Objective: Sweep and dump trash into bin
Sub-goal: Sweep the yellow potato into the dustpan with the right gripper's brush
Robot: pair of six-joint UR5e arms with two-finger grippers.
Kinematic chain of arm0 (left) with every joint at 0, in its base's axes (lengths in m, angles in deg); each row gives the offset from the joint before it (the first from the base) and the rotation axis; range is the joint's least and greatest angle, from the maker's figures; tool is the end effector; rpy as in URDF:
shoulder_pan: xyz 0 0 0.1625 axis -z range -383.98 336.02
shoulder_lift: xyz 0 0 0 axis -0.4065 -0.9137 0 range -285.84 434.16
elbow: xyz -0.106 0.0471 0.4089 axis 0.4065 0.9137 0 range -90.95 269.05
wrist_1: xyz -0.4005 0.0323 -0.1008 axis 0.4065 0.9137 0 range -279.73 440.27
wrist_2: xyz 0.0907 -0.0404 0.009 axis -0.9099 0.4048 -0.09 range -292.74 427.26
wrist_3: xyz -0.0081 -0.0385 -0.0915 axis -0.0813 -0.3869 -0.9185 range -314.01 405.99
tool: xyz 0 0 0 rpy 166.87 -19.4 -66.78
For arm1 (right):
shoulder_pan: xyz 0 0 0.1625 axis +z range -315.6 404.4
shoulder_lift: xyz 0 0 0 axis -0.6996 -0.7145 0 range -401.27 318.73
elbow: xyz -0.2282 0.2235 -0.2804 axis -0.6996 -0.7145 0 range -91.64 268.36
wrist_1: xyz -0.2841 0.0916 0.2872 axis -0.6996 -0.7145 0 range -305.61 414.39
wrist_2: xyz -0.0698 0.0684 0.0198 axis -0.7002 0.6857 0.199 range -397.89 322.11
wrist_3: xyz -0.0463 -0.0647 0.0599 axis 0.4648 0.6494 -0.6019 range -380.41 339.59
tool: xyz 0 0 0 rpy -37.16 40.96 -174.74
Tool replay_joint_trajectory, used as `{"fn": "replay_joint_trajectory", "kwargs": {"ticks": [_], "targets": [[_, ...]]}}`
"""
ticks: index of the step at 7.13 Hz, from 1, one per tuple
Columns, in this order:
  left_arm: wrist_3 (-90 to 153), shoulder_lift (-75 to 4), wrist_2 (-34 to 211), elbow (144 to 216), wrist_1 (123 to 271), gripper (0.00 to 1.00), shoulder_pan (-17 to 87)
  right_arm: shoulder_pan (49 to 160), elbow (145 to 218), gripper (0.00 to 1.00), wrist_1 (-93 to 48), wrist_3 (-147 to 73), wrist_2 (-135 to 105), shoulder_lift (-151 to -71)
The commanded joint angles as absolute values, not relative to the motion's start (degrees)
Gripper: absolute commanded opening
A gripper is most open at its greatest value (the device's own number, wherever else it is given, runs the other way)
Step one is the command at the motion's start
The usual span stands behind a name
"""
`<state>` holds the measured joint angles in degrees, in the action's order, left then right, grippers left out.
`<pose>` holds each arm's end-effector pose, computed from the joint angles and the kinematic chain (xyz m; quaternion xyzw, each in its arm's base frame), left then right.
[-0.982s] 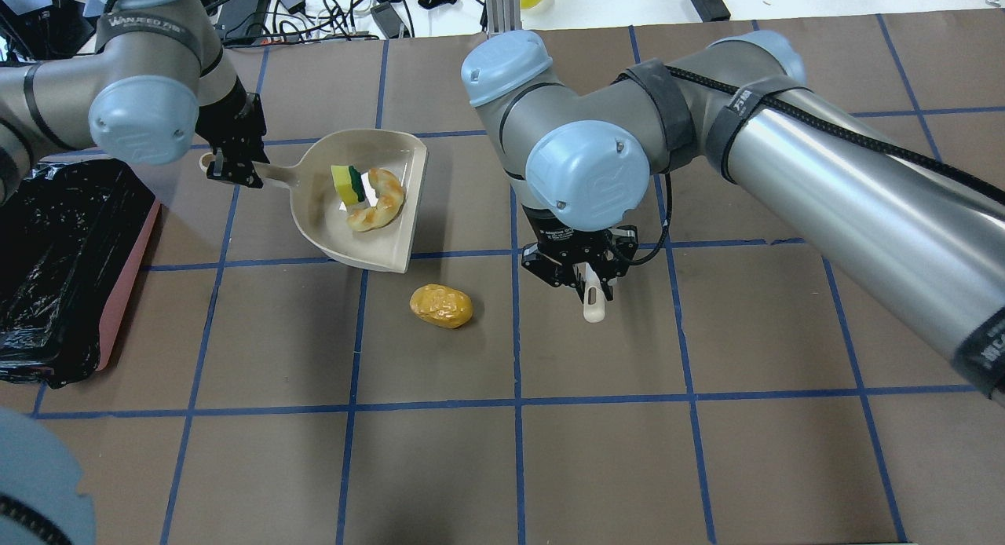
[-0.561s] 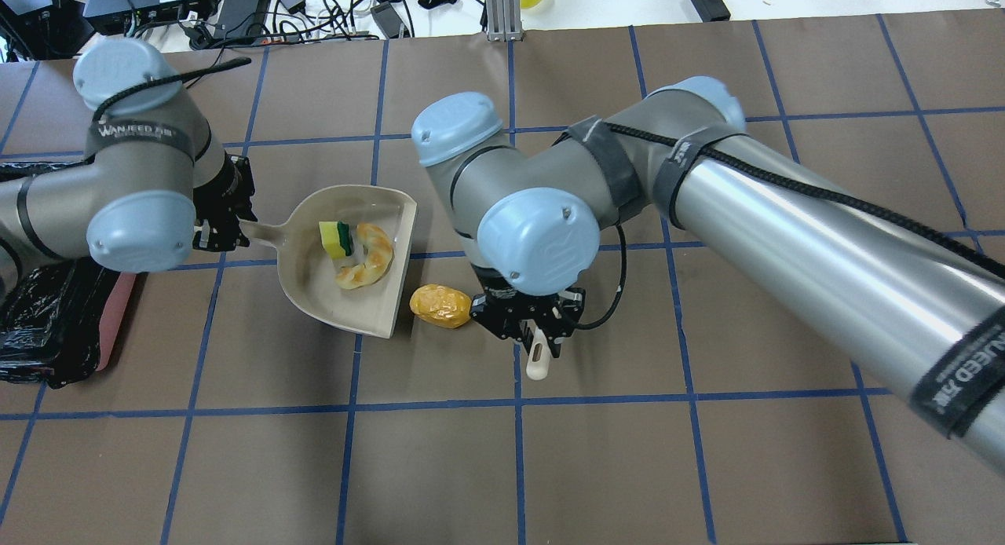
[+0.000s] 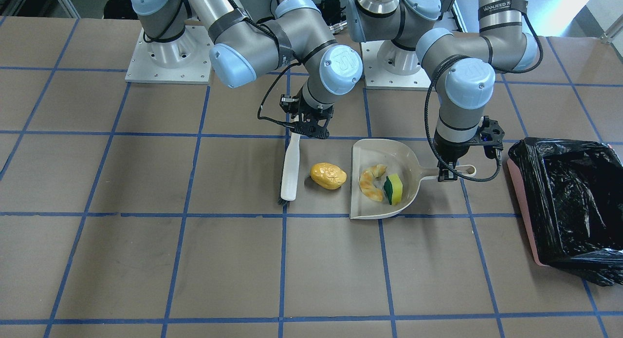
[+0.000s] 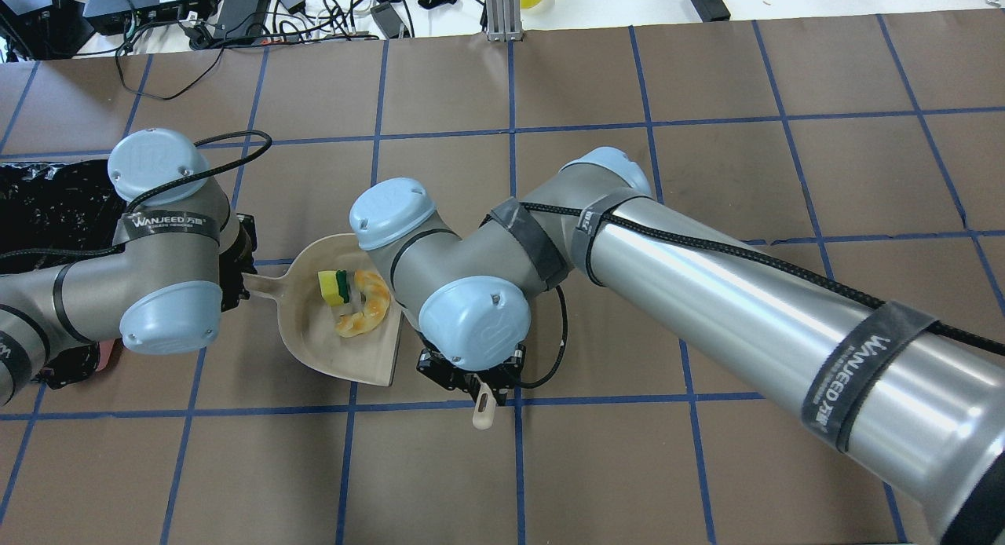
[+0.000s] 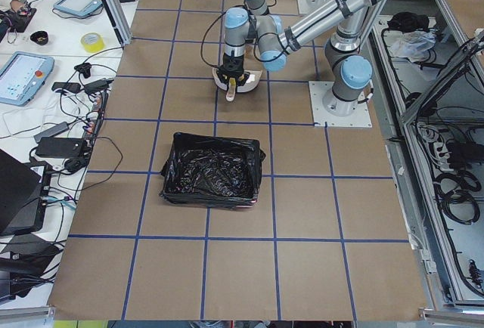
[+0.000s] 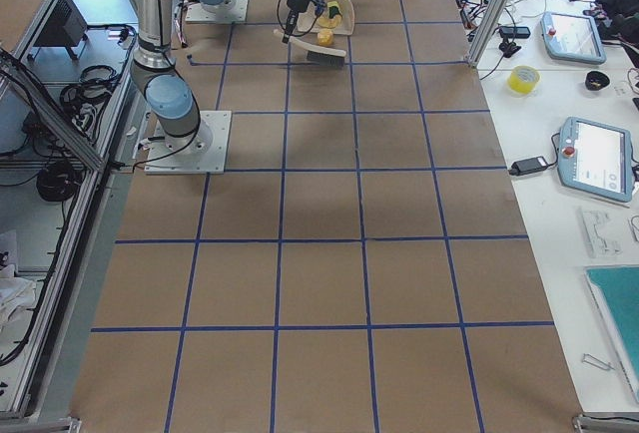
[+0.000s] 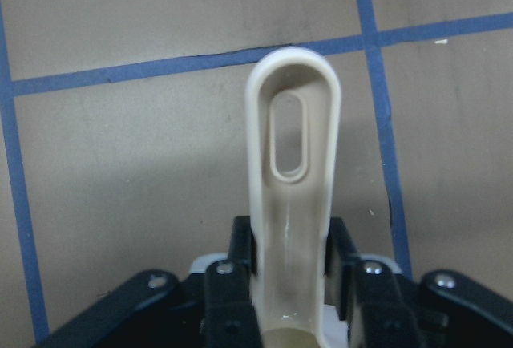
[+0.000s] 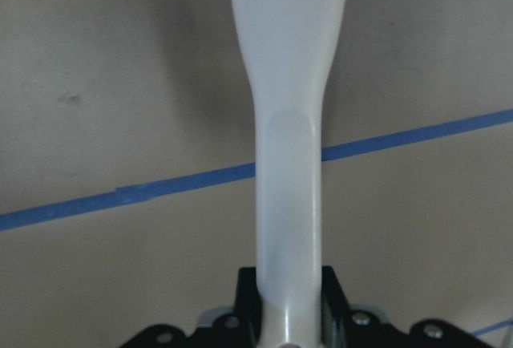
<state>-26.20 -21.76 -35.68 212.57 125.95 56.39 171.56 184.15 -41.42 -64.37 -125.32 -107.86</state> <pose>-0.0335 -0.4665 0.2479 -0.6537 0.7471 -0.0946 0.0743 0.4499 -0.3657 0.2302 -0.0627 -0.9770 -0.1683 0.1152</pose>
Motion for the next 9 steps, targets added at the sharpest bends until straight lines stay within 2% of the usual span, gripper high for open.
{"fn": "replay_joint_trajectory", "kwargs": {"ticks": [1,6,9], "targets": [[-26.9,-22.2,-36.2,213.2,125.6,0.00,56.5,172.8,184.2,0.00,-47.6,-67.2,-121.7,-105.4],[-27.8,-22.6,-36.1,212.6,125.6,0.00,56.6,172.8,177.2,0.00,-58.8,-69.4,-107.5,-99.3],[-27.8,-22.7,-36.0,212.5,125.6,0.00,56.6,172.7,175.2,0.00,-57.6,-68.8,-108.9,-98.7]]}}
